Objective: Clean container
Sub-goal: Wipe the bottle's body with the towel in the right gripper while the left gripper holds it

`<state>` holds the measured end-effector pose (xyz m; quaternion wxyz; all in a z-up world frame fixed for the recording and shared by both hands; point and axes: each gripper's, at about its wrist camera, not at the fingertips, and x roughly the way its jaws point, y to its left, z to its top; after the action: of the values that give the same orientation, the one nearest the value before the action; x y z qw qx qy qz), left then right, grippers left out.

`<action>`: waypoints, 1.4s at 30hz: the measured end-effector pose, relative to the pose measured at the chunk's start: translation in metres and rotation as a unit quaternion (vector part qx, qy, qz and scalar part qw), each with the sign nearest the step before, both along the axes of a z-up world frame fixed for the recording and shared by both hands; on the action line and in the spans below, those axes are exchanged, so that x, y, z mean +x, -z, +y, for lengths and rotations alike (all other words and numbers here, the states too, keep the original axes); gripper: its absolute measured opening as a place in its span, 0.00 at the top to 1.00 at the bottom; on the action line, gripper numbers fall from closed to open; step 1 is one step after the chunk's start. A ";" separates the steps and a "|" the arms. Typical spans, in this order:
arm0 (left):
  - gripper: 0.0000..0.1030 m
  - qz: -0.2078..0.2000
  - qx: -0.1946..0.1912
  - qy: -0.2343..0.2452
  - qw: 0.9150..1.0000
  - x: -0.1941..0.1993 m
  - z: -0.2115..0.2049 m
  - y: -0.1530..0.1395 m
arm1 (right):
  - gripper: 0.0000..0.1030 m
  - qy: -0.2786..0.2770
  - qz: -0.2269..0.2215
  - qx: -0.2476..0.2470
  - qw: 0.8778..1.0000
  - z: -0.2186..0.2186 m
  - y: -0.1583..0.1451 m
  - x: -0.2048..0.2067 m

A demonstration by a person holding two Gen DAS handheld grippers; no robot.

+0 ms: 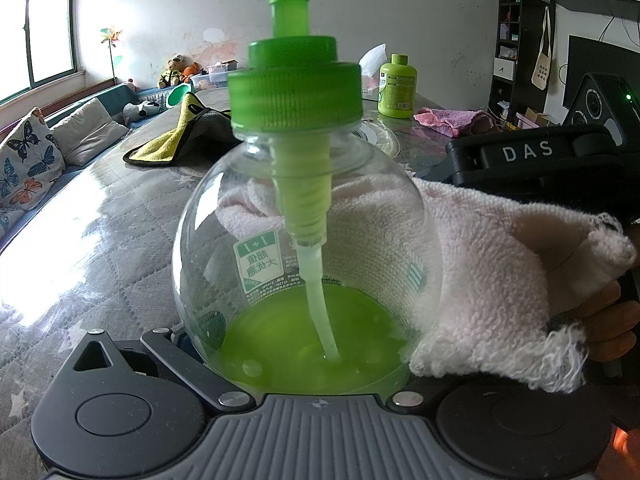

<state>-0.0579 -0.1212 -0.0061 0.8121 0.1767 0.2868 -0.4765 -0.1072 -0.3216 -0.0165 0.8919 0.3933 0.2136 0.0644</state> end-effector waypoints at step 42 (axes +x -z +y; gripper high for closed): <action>0.00 0.000 0.000 0.000 1.000 0.003 -0.001 0.001 | 0.59 -0.003 -0.047 0.020 0.999 -0.003 -0.024 -0.014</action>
<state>-0.0554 -0.1224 -0.0066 0.8122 0.1764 0.2868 -0.4764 -0.1214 -0.3244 0.0073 0.8927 0.4071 0.1711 0.0901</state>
